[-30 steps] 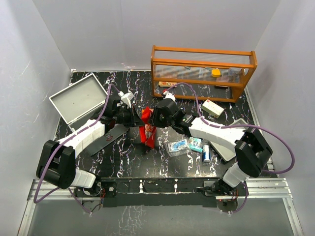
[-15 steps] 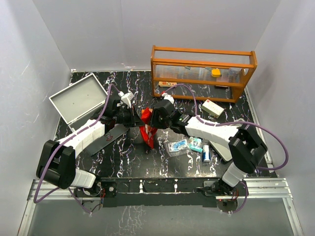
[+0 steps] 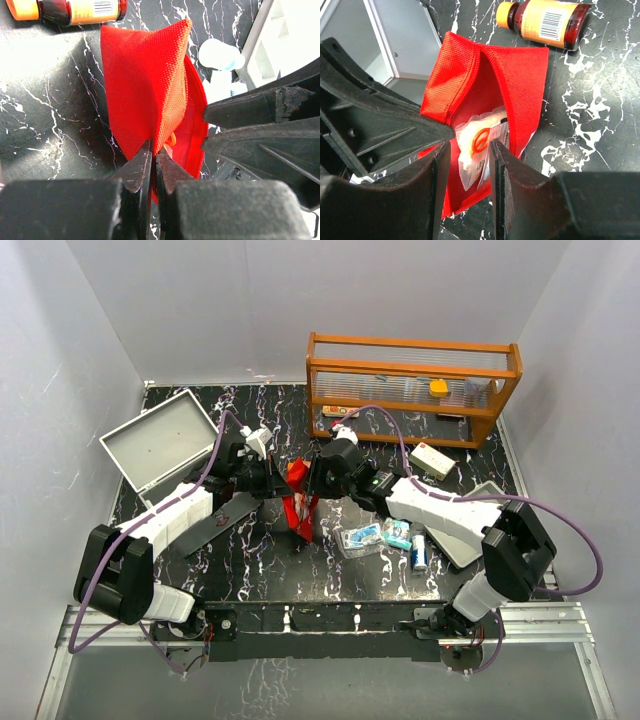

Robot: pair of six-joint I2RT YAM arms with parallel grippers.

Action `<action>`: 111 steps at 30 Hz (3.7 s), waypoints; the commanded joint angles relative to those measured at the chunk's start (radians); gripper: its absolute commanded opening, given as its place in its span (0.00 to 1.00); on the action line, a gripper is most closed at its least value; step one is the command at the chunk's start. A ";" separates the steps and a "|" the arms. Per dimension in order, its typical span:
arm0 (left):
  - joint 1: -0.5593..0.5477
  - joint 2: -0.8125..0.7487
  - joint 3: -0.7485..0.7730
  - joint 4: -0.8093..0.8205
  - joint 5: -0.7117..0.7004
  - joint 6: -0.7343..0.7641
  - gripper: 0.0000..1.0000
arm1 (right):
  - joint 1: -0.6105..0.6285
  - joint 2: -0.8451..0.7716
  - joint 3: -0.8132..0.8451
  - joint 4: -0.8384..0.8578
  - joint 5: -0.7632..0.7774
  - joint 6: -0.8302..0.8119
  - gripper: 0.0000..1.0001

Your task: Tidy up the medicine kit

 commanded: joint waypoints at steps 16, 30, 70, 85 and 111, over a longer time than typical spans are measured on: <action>-0.003 -0.035 0.019 -0.024 0.010 0.033 0.00 | 0.002 -0.312 -0.117 -0.189 0.137 -0.108 0.34; -0.003 -0.044 0.055 -0.078 0.010 0.041 0.00 | 0.000 -0.564 -0.484 -0.401 0.304 0.318 0.59; -0.003 -0.048 0.071 -0.108 -0.034 0.050 0.00 | -0.112 -0.290 -0.406 -0.218 0.174 -0.084 0.00; -0.003 -0.048 0.074 -0.116 -0.039 0.058 0.00 | -0.115 -0.089 -0.111 -0.173 0.390 -0.405 0.23; -0.003 -0.055 0.042 -0.096 -0.050 0.076 0.00 | -0.116 0.125 -0.065 -0.224 0.201 0.078 0.53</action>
